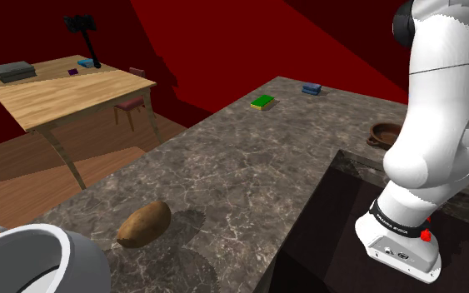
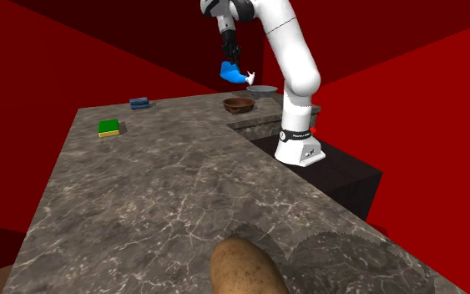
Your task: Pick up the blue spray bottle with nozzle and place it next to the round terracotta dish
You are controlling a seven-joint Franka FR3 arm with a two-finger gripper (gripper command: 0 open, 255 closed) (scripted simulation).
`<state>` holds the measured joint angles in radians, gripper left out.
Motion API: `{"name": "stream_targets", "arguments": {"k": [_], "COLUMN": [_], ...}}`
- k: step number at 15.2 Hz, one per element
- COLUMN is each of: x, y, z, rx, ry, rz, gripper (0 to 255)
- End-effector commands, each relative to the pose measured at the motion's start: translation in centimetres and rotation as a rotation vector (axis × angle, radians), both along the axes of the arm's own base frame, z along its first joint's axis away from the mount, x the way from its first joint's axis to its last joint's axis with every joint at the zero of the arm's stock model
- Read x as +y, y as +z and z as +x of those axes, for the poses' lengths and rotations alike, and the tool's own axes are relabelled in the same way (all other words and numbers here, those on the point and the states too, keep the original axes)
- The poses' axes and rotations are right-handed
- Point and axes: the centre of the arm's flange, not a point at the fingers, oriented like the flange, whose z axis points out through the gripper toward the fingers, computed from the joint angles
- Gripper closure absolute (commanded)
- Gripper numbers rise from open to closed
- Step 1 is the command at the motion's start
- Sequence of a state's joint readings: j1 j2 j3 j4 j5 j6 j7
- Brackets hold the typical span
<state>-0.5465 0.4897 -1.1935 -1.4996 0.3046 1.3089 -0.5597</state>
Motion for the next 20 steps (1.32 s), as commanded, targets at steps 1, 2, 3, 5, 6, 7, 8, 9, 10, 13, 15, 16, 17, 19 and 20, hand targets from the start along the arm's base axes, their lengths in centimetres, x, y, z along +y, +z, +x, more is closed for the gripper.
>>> {"name": "stream_targets", "arguments": {"k": [1, 2, 3, 5, 6, 7, 8, 9, 10, 13, 15, 16, 17, 19, 20], "x": [-1.8, -1.8, -1.8, -1.8, -1.8, -1.8, -1.8, -1.8, -1.8, -1.8, -1.8, -1.8, -1.8, -1.8, -1.8], "y": [-0.7, -1.2, -1.7, -2.8, -3.3, -3.9, -4.4, -4.9, -5.4, -7.0, -8.1, -8.6, -9.1, -10.2, -10.7], "z": [-0.9, -0.9, -0.9, -0.9, -0.9, -0.9, -0.9, -0.9, -0.9, -0.9, -0.9, -0.9, -0.9, -0.9, -0.9], "rx": [-0.004, -0.004, -0.004, -0.004, -0.004, -0.004, -0.004, -0.004, -0.004, -0.004, -0.004, -0.004, -0.004, -0.004, -0.004], "ry": [0.001, 0.001, 0.001, 0.001, 0.001, 0.001, 0.001, 0.001, 0.001, 0.001, 0.001, 0.001, 0.001, 0.001, 0.001], "rz": [0.003, 0.003, 0.003, 0.003, 0.003, 0.003, 0.003, 0.003, 0.003, 0.003, 0.003, 0.003, 0.003, 0.003, 0.003], "gripper": [255, 255, 255, 255, 255, 255, 255, 255, 255, 255, 255, 255, 255, 255, 255]}}
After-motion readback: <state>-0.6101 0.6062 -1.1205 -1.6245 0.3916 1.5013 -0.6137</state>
